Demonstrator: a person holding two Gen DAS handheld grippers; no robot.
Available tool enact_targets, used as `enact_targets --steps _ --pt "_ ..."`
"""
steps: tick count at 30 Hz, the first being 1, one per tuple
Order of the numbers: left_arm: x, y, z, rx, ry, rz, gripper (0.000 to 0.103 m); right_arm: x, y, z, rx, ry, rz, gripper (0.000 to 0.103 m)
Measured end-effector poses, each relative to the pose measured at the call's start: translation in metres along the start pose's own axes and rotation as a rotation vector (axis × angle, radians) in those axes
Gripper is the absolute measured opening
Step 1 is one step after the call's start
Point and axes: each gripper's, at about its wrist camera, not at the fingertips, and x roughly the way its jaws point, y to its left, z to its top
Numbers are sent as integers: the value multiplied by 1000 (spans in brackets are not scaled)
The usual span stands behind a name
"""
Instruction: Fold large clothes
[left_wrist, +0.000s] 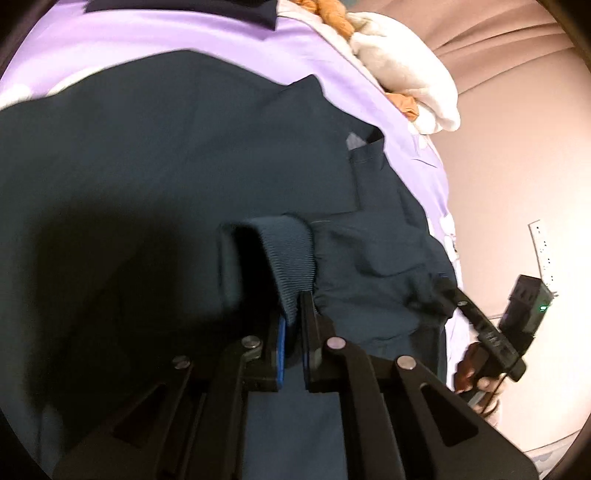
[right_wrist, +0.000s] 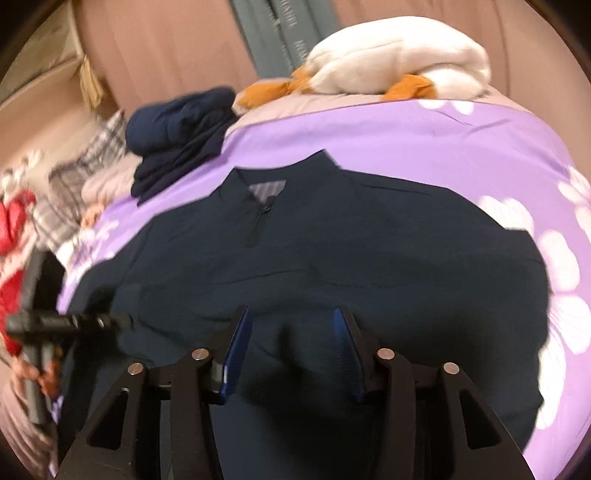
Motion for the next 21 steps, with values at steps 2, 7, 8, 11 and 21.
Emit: enact_targets --steps 2,7,8,11,21 --pt "3 -2 3 23 33 22 6 15 9 -2 -44 67 34 46" --pt "-3 9 -8 23 71 -9 10 34 38 -37 -250 266 19 46" --pt "-4 9 -12 31 70 -15 10 30 39 -41 -266 274 19 46" --pt "2 13 -20 21 104 -2 12 24 36 -44 -244 333 64 46" --pt "-16 15 -2 -86 24 -59 55 2 35 30 -248 50 104 72"
